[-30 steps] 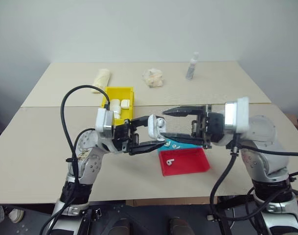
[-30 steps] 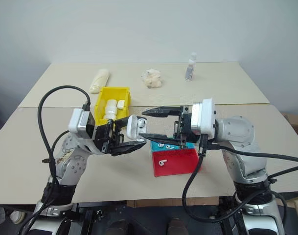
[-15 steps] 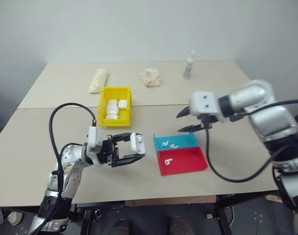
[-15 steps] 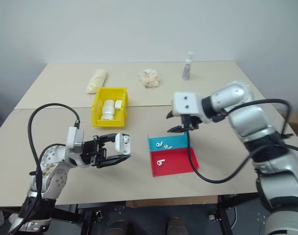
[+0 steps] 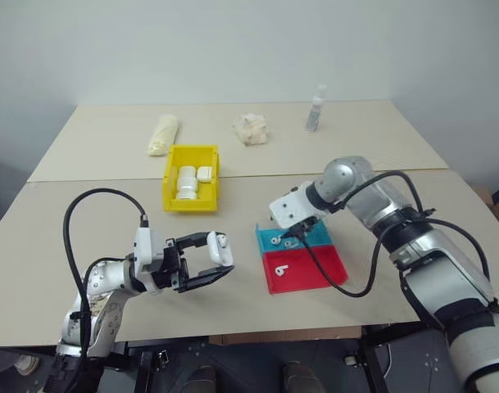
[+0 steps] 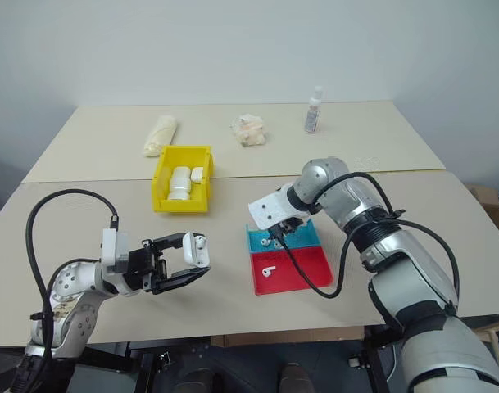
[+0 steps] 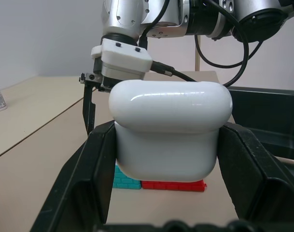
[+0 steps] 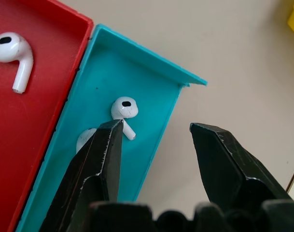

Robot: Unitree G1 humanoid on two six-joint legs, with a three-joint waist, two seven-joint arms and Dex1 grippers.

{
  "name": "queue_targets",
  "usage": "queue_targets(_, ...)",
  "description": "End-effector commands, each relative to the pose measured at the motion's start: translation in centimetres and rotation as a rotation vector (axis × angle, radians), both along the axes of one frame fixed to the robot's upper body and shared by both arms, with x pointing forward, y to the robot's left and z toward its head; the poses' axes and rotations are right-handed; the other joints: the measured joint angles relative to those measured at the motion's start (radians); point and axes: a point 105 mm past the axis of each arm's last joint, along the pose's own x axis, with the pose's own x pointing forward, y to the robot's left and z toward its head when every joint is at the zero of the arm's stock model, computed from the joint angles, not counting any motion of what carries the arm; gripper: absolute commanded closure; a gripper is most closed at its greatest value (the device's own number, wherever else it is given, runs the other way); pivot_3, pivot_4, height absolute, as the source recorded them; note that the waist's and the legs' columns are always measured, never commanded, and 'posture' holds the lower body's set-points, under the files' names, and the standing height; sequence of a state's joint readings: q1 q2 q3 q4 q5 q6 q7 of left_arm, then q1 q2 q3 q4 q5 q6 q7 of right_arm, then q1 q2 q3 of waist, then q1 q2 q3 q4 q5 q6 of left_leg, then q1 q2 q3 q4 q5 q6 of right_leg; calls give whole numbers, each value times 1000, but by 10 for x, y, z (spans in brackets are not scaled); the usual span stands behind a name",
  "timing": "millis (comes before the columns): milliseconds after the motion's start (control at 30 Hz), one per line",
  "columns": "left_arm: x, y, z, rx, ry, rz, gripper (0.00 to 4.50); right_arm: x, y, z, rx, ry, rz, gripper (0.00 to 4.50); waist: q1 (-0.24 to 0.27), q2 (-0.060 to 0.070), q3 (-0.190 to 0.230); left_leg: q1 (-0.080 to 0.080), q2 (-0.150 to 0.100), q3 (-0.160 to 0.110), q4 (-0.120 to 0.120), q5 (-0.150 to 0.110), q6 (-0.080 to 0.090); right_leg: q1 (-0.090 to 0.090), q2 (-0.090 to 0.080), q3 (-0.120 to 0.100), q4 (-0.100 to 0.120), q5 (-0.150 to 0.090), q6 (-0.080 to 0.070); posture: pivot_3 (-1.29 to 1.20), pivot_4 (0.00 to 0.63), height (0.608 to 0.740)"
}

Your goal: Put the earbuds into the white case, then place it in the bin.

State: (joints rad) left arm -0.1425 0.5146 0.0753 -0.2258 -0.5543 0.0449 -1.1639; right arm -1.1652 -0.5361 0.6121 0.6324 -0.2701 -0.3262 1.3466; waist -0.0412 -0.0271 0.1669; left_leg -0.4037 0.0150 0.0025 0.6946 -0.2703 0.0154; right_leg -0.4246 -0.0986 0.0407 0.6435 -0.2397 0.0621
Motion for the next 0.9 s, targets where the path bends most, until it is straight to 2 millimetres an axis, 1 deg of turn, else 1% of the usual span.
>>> queue_targets(33, -5, -1, 12, -16, -48, -7, 1707, 2, 2, 16, -11, -43, 38, 1827, -1, 0, 0, 0, 0, 0, 0, 0, 0, 0, 0, 0, 0, 0, 0, 0, 150, 740)
queue_targets(133, -5, -1, 12, -18, -48, -5, 1707, 1, -3, 15, -42, -32, 53, 1827, -1, 0, 0, 0, 0, 0, 0, 0, 0, 0, 0, 0, 0, 0, 0, 0, 150, 740)
queue_targets(333, -5, -6, 10, -23, -46, -12, 1707, 0, -12, 7, -98, 28, 25, 1827, -1, 0, 0, 0, 0, 0, 0, 0, 0, 0, 0, 0, 0, 0, 0, 0, 150, 740)
queue_targets(433, -5, -8, 9, -23, -47, -15, 1707, 3, -13, 4, -92, 56, -20, 1827, -1, 0, 0, 0, 0, 0, 0, 0, 0, 0, 0, 0, 0, 0, 0, 0, 150, 740)
queue_targets(633, -5, -9, 7, -18, -46, -12, 1707, 10, -23, -7, -134, 101, -80, 1827, -2, 0, 0, 1, 0, 0, -1, 0, -1, 0, 0, 0, 0, 0, 0, 0, 150, 740)
queue_targets(900, -6, -8, 6, -18, -43, 2, 1707, 11, -20, -9, -127, 114, -78, 1827, -4, 1, 0, 1, 0, 0, -1, 1, -1, 0, 0, 0, 0, 0, 0, 0, 150, 740)
